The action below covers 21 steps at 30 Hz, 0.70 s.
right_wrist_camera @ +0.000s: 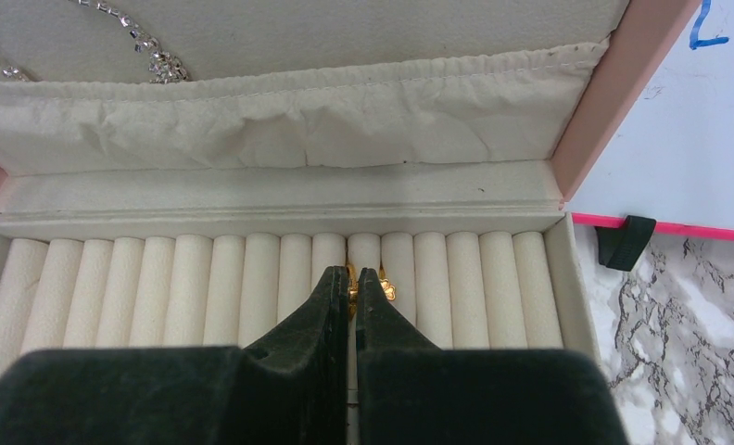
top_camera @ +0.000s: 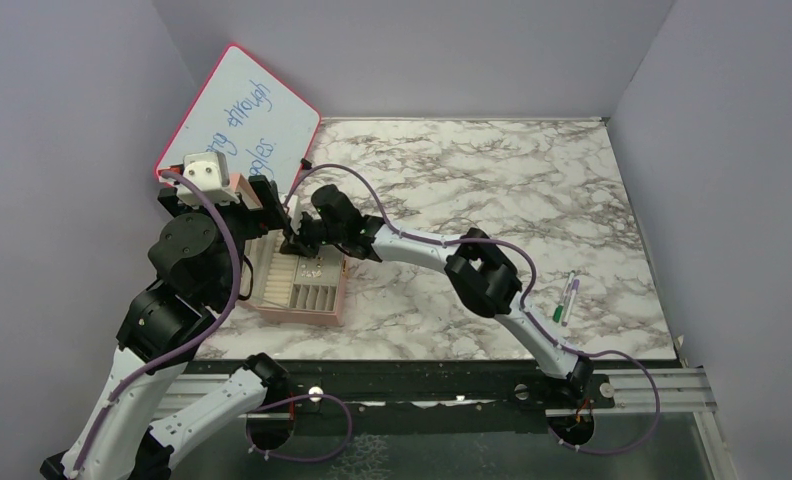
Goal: Organize the mixed jewelry
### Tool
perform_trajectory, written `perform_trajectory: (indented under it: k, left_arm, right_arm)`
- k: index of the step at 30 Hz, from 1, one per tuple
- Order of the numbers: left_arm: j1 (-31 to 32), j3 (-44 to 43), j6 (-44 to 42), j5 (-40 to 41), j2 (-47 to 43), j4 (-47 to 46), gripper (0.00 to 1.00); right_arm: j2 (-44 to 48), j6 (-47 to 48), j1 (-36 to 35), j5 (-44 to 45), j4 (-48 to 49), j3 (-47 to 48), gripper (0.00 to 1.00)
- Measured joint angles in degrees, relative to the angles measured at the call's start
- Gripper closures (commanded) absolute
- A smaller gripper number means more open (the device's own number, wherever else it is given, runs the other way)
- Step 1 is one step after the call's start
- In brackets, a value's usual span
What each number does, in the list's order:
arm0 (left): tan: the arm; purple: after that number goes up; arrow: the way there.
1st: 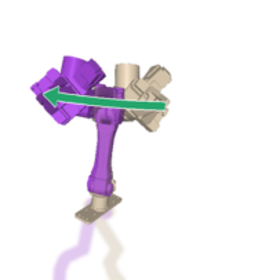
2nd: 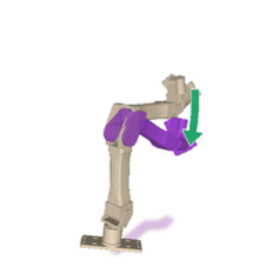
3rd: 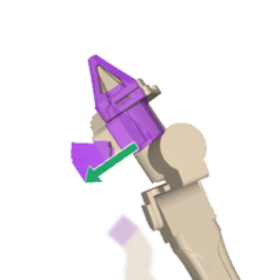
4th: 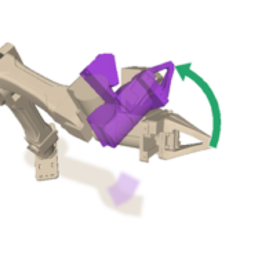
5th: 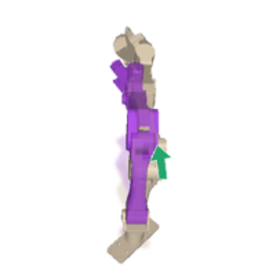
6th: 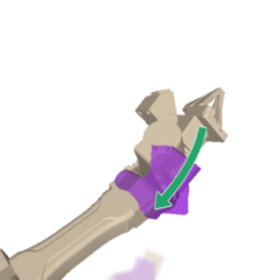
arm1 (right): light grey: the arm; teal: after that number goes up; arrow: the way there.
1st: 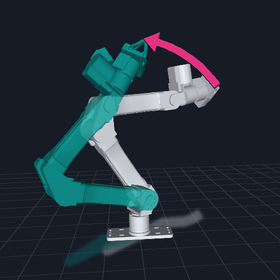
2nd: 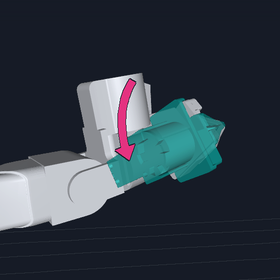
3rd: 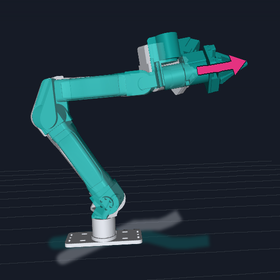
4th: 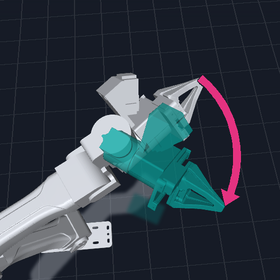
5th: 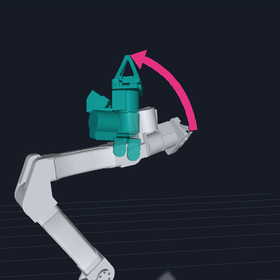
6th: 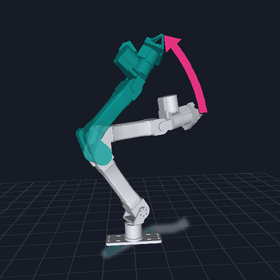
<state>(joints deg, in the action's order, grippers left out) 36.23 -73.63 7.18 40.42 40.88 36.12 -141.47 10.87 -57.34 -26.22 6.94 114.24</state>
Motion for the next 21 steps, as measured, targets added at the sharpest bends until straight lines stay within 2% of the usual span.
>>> perform_trajectory:
  k: [3, 13, 21]
  left_arm:
    - [0.0, 0.0, 0.0, 0.0, 0.0, 0.0, 0.02]
    - [0.0, 0.0, 0.0, 0.0, 0.0, 0.0, 0.02]
    - [0.0, 0.0, 0.3, -0.4, 0.0, 0.0, 0.02]
  right_arm:
    - [0.0, 0.0, 0.0, 0.0, -0.1, 0.0, 0.88]
    - [-0.1, -3.1, 0.0, -0.1, -1.2, 0.7, 0.59]
    - [4.1, -10.0, 0.1, 0.4, -0.9, -3.7, 0.5]
